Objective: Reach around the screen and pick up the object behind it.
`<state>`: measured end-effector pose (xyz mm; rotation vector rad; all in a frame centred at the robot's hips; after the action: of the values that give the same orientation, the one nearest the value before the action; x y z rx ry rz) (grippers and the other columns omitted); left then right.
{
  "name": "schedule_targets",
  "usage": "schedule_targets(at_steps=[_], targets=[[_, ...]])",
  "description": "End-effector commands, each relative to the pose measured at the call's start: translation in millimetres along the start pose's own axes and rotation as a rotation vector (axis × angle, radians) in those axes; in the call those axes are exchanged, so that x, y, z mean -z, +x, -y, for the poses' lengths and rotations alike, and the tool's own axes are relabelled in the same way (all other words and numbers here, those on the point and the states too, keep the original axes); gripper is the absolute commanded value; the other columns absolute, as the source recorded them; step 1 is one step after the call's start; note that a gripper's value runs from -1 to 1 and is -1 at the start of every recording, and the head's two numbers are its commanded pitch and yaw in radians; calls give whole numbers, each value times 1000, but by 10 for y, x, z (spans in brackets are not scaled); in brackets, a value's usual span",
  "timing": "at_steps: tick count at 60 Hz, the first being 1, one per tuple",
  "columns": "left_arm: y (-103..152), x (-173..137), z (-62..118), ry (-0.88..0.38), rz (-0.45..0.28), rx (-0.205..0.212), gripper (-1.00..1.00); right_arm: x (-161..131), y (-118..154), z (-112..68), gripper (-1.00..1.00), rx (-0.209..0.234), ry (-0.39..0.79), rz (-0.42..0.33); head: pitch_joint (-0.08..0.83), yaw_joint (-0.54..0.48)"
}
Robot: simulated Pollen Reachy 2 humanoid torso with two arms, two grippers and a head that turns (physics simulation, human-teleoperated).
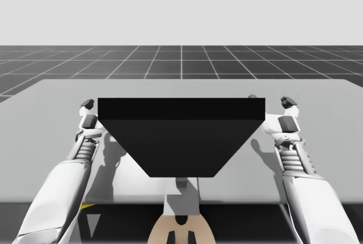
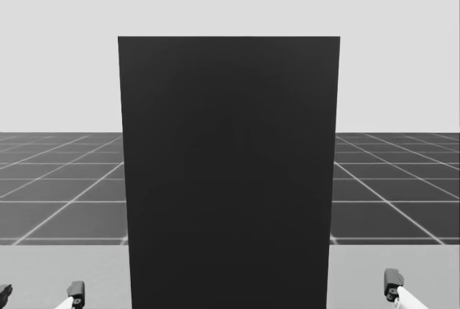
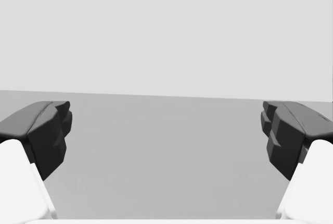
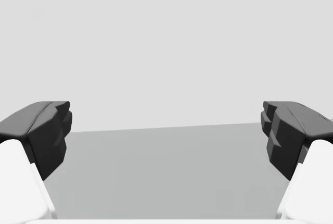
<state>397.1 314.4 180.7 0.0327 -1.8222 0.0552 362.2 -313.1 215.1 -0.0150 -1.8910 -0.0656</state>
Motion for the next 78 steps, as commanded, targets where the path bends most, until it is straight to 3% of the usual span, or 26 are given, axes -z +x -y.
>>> schedule_targets(at_steps=[1, 8, 12, 14, 17, 20, 24, 36, 43, 52, 62, 73, 78], targets=[[-10, 3, 12, -5, -1, 7, -1000, -3, -7, -3, -1000, -17, -17, 3, -13, -3], [-13, 8, 13, -28, -11, 3, -1000, 1, -20, -28, -1000, -4, 35, -22, -13, -3], [-31, 6, 21, -97, -65, -11, -1000, -17, -33, -32, -1000, 34, 115, -84, -12, -5], [-32, -9, 34, -144, -71, -25, -1000, -24, -44, -38, -1000, 65, 174, -113, -11, -6], [5, -66, 74, -322, -57, -59, -1000, -59, -36, -62, -1000, 88, 290, -118, -9, -4], [48, -133, 103, -408, -40, -52, -1000, -92, -12, -87, -1000, 127, 394, -107, -8, -7], [97, -206, 136, -520, -34, -83, -1000, -135, 17, -127, -1000, 167, 483, -102, -6, -10], [160, -420, 227, -799, -26, -89, -1000, -293, 72, -239, -1000, 222, 757, -76, 5, -16], [141, -515, 309, -902, -52, -57, -1000, -363, 75, -295, -1000, 227, 848, -128, 10, -18], [63, -646, 460, -1037, -161, 16, -1000, -423, 53, -358, -1000, 215, 922, -239, 18, -23], [51, -725, 540, -1093, -203, 46, -1000, -448, 33, -359, -1000, 205, 959, -368, 25, -28], [10, -723, 587, -1096, -214, 44, -1000, -462, 5, -390, -1000, 189, 976, -382, 32, -25], [-65, -679, 670, -1091, -215, 25, -1000, -463, 4, -397, -1000, 191, 978, -379, 36, -23]])
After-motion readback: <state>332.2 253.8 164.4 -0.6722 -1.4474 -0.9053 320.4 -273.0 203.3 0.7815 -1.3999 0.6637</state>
